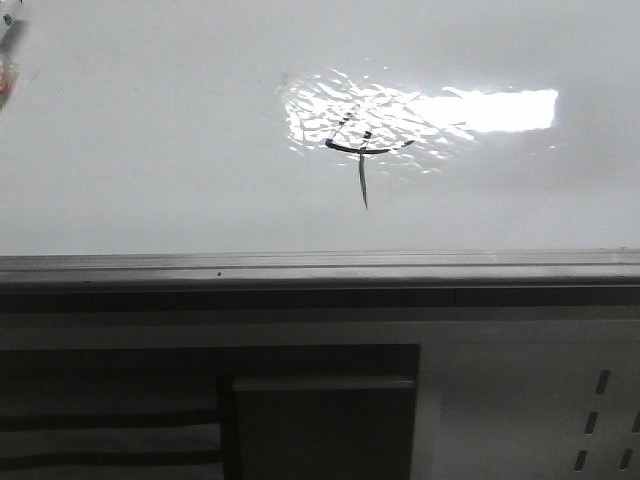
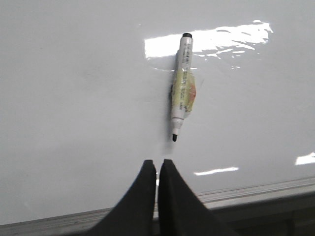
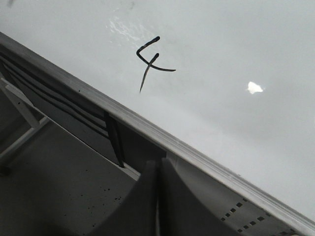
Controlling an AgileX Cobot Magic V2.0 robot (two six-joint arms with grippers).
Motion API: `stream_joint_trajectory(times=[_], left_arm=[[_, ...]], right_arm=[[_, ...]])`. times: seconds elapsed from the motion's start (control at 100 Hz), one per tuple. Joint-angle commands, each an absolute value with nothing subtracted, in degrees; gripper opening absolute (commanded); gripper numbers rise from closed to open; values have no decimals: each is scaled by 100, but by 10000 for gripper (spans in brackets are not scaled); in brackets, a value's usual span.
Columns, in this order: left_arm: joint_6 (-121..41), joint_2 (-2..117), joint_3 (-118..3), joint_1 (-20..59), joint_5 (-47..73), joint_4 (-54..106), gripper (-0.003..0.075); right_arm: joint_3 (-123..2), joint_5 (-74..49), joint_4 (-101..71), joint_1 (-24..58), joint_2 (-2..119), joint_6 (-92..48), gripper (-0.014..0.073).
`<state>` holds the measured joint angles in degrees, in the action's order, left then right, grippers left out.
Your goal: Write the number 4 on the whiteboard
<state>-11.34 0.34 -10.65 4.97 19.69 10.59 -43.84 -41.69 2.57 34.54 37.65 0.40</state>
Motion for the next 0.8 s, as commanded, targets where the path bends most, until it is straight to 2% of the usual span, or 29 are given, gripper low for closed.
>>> stream_joint_trajectory(times=[0.0,0.19,0.23,0.79], left_arm=[[-1089,-185,-784,440,1035,1075,-20],[-477,-185,179,480,-430,641,-20],[-317,-185,117,490,-145,433,-20],[-278,-185,142,464,-95,390,-20]], right_arm=[[-4528,-3797,317,3420,3749,44,-72],[-4528,-3811,317,3420,3749,44,-72],[-4528,-3823,317,3420,3749,44,-72],[-4528,-3837,317,3420,3749,44,-72]])
